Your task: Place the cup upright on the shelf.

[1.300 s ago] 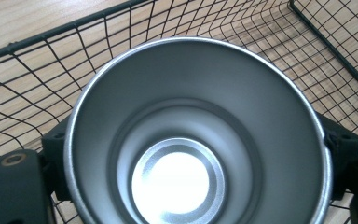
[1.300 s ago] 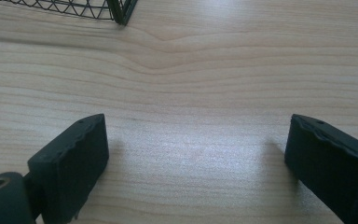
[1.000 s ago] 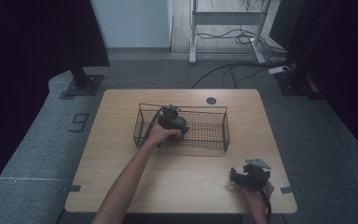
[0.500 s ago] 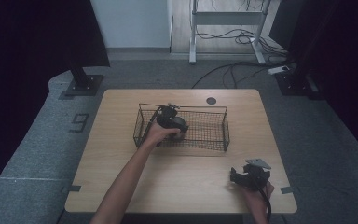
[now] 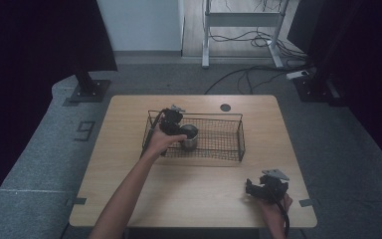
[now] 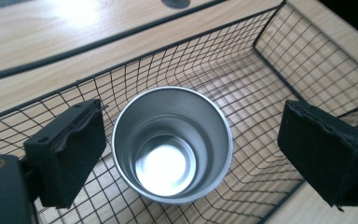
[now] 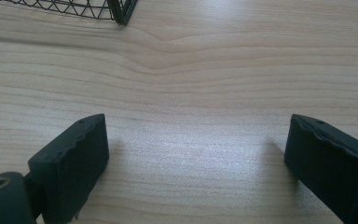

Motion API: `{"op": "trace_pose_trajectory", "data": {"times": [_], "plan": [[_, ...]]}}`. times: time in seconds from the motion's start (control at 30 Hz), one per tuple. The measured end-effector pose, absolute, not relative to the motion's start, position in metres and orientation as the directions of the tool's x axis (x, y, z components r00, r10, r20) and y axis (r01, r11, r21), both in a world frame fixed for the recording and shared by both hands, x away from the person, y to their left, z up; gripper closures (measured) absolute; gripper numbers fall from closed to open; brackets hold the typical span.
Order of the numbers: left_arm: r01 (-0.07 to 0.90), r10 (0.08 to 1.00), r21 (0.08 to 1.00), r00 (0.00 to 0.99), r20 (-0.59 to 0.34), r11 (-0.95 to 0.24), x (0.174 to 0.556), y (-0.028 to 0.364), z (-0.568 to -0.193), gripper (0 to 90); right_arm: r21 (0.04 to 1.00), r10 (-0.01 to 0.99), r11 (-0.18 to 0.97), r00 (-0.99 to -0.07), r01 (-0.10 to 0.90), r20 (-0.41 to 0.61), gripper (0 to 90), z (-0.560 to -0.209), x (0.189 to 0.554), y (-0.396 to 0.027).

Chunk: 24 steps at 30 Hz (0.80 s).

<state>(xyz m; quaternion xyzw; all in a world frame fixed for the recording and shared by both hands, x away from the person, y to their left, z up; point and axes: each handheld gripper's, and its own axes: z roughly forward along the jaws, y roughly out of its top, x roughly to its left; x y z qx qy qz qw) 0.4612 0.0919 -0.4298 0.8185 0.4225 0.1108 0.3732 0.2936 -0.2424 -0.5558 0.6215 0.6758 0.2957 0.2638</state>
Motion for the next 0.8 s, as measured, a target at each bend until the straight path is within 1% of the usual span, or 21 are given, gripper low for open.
{"op": "trace_pose_trajectory", "data": {"times": [0.17,0.33,0.43,0.5,0.63,0.8], "plan": [[0.581,0.762,0.727,0.636,-0.125,-0.366,0.445,0.099,-0.421,7.7,0.728,0.996,0.052,-0.088,0.684,0.011,6.1,-0.556,0.294,-0.242],[0.564,0.747,0.734,0.654,-0.118,-0.378,0.429,0.108,-0.421,7.9,0.728,0.996,0.052,-0.088,0.684,0.011,6.1,-0.556,0.294,-0.242],[0.562,0.744,0.738,0.656,-0.124,-0.373,0.42,0.115,-0.426,8.1,0.728,0.996,0.052,-0.088,0.684,0.011,6.1,-0.556,0.294,-0.242],[0.554,0.747,0.741,0.656,-0.108,-0.379,0.413,0.12,-0.429,8.3,0.728,0.996,0.052,-0.088,0.684,0.011,6.1,-0.556,0.294,-0.242],[0.55,0.746,0.745,0.658,-0.107,-0.378,0.401,0.132,-0.438,10.6,0.726,0.996,0.051,-0.087,0.685,0.012,6.1,-0.556,0.294,-0.242],[0.53,0.746,0.761,0.659,-0.092,-0.374,0.384,0.146,-0.445,10.9,0.727,0.996,0.048,-0.084,0.685,0.014,6.1,-0.556,0.294,-0.242]]}}
